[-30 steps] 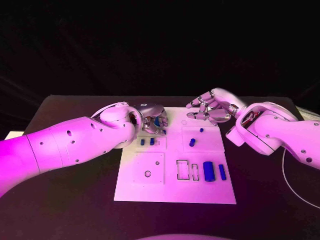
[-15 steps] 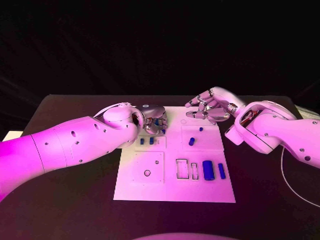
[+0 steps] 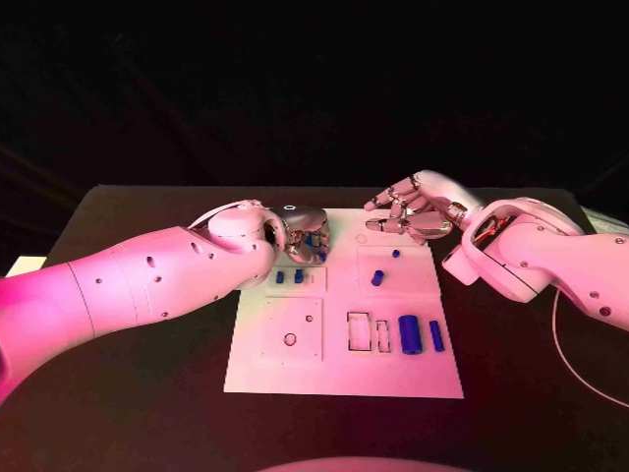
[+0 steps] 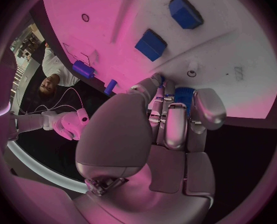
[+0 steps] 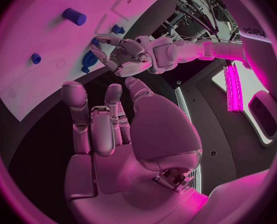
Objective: Assemble the parts on the task board
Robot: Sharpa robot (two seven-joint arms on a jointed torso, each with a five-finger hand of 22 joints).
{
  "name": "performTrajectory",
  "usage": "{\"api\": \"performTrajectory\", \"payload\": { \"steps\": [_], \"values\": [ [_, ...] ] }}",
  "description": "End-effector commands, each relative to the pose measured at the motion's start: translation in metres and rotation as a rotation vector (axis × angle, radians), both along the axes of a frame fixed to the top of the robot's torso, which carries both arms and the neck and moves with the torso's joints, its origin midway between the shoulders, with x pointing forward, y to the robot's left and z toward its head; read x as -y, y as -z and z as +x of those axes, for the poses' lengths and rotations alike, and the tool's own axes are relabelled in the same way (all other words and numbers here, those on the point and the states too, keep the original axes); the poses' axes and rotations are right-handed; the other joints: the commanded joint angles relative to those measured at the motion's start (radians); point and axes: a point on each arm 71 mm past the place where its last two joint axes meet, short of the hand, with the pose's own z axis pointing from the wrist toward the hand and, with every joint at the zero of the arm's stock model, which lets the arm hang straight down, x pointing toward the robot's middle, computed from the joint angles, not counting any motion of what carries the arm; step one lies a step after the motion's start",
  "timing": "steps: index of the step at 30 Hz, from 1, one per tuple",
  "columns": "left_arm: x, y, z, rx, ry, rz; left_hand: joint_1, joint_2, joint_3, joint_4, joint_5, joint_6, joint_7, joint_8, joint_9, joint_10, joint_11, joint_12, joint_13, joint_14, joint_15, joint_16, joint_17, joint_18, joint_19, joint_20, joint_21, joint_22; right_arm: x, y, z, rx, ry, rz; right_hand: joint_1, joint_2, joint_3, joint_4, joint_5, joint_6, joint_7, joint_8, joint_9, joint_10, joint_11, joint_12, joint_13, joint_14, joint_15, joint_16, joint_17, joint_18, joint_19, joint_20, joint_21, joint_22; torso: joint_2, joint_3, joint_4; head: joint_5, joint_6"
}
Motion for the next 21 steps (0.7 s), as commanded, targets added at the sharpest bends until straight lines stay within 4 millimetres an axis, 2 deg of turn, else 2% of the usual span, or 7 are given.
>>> {"api": "performTrajectory", "payload": {
  "steps": [1,3,6,17,21],
  "values": [
    [0.002,0.007,-0.003,-0.020,0.013,0.022,0.008,0.002,0.012,0.000,0.000,0.011,-0.001,-0.005,-0.001,0.011,-0.002,-0.003,0.001,0.028,-0.007,0.005,0.000,-0.015,0.005,-0.002,0.008,0.007,-0.002,0.000,-0.001,-0.004,-0.015,-0.001,0.008,0.005,0.004,0.000,0.005,-0.002,0.001,0.006,0.000,-0.002,-0.003,0.004,0.002,0.046,-0.002,-0.003,0.003,0.007,0.004,-0.002,-0.004,0.000,0.000,0.0001,-0.0001,-0.001,-0.001],
    [0.003,0.008,-0.004,-0.018,0.016,0.018,0.008,0.003,0.019,-0.003,-0.001,0.019,-0.003,-0.003,-0.001,0.022,-0.005,-0.002,0.003,0.029,-0.009,0.006,0.000,-0.016,0.007,-0.003,0.019,0.016,-0.002,0.000,-0.001,-0.004,-0.015,-0.001,0.008,0.005,0.004,0.000,0.005,-0.002,0.001,0.006,0.000,-0.002,-0.003,0.004,0.002,0.046,-0.002,-0.003,0.003,0.007,0.004,-0.002,-0.004,0.000,0.000,0.0000,-0.0002,-0.001,-0.001],
    [0.004,0.009,-0.004,-0.022,0.013,0.022,0.012,0.008,0.033,-0.011,-0.001,0.040,-0.009,0.004,0.001,0.046,-0.013,0.002,0.008,0.031,-0.016,0.009,-0.001,-0.018,0.009,-0.007,0.032,0.028,-0.002,0.001,-0.001,-0.006,-0.017,-0.002,0.007,0.006,0.005,0.001,0.005,-0.001,0.001,0.007,0.000,0.000,-0.003,0.008,0.004,0.046,-0.002,-0.001,0.005,0.006,0.005,-0.002,-0.004,0.001,0.000,0.0003,0.0002,-0.009,0.000],
    [-0.005,0.001,-0.006,0.033,-0.015,-0.031,0.002,0.012,0.080,-0.032,0.004,0.086,-0.012,0.011,0.004,0.090,-0.021,-0.018,0.014,0.034,-0.023,0.011,-0.008,-0.021,0.010,-0.015,0.053,0.051,-0.003,0.001,-0.001,-0.014,-0.019,0.005,0.006,0.010,0.008,0.003,0.007,0.001,0.001,0.008,0.000,0.004,-0.003,0.012,0.006,0.047,-0.003,0.001,0.008,0.006,0.007,-0.003,-0.003,0.003,0.000,-0.0001,0.0001,-0.008,0.000],
    [-0.012,-0.007,-0.008,0.056,-0.030,-0.070,-0.003,0.008,0.086,-0.036,0.003,0.092,-0.011,0.011,0.004,0.100,-0.021,-0.023,0.016,0.034,-0.023,0.011,-0.010,-0.023,0.013,-0.016,0.063,0.059,-0.002,0.001,-0.001,-0.014,-0.014,0.002,0.006,0.010,0.008,0.003,0.007,0.001,0.000,0.008,0.000,0.004,-0.003,0.013,0.006,0.048,-0.003,0.002,0.009,0.006,0.007,-0.003,-0.002,0.004,-0.001,0.0013,0.0010,-0.010,0.001]
  ]
}}
